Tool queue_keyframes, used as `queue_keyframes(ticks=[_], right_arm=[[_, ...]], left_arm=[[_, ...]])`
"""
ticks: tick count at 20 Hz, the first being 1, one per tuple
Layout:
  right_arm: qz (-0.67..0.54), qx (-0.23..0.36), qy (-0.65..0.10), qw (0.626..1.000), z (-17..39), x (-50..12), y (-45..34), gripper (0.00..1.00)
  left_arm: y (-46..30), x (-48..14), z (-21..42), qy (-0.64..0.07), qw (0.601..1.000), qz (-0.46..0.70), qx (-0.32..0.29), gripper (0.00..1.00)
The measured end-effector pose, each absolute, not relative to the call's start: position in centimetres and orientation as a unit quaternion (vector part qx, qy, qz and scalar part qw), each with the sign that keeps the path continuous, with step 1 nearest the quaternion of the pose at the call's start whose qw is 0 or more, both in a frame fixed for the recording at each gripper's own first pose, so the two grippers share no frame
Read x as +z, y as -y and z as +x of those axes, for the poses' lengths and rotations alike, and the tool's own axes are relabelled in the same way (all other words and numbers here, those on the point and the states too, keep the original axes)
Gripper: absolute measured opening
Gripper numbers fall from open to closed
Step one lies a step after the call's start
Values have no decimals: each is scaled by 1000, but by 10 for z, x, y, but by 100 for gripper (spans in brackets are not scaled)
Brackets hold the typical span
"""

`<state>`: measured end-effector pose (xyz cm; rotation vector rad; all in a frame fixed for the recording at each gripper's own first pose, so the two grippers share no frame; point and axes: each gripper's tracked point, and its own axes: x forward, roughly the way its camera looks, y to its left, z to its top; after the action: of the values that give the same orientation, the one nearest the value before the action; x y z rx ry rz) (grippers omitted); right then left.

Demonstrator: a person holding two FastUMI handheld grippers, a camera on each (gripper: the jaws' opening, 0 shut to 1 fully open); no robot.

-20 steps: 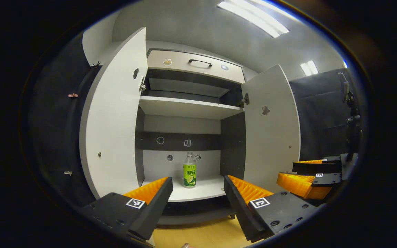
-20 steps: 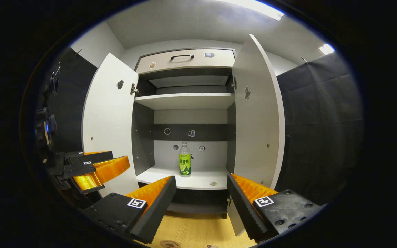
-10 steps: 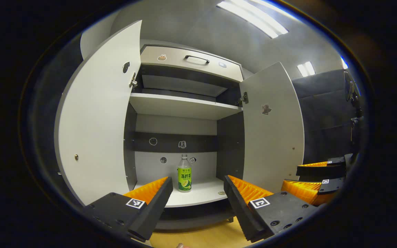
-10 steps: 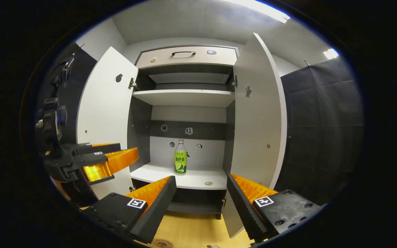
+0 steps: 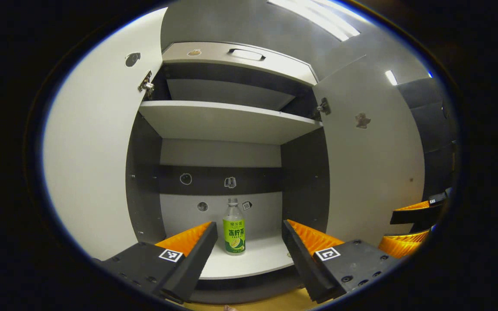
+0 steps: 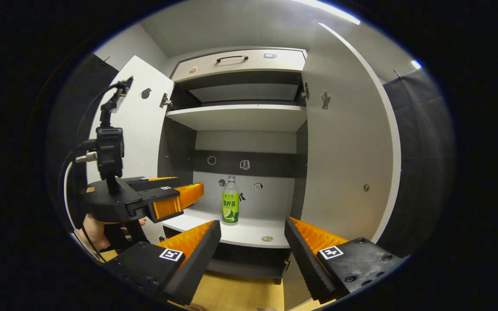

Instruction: Grasp the bottle in the cabinet with the left hand and place it on the coaster, then close the right door with the right hand and the left door with the left hand.

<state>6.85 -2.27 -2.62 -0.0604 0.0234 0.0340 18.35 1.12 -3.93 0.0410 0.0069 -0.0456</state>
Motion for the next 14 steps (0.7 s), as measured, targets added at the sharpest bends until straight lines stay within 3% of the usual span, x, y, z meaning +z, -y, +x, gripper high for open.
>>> queue_keyframes(ticks=[14], right_arm=[[-36, 60, -39, 997, 124, -57, 19, 98]], left_arm=[[-27, -93, 329, -2, 999, 32, -24, 95]])
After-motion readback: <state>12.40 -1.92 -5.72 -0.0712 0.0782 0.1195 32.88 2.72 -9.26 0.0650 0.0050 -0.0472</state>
